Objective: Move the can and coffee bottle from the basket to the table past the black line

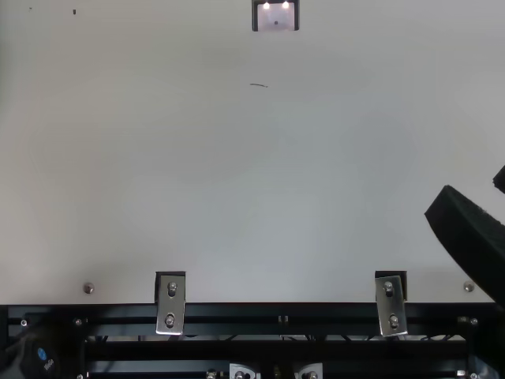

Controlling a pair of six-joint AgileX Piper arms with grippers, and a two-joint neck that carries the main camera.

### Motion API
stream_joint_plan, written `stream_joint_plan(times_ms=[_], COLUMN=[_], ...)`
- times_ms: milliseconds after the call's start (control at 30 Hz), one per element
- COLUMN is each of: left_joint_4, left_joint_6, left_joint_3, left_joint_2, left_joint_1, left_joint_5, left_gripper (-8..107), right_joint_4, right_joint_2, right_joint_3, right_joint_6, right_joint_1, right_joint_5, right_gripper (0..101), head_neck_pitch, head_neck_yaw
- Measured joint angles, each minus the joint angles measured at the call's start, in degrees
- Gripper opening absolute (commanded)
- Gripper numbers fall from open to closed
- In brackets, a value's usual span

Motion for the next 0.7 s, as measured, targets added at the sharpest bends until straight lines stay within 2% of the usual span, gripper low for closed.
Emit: stream_joint_plan(times_ms=[267, 700], left_joint_4=[-0.71, 5.78], left_joint_6=[7.66, 6.45], left_joint_3=[-4.76, -7.67], left_joint_2=[10.17, 24.01], left_joint_1=[3.20, 2.66], left_joint_5=[3.05, 4.57], left_gripper=[90, 90], right_joint_4=[0.00, 0.00], right_joint_2=[0.00, 0.00], right_joint_3=[0.00, 0.00], right_joint_6=[0.00, 0.00], right_joint_1=[0.00, 0.00], right_joint_5=[0.00, 0.00], right_gripper=[101, 101], head_neck_pitch=[0.00, 0.00], head_neck_yaw=[0.00, 0.00])
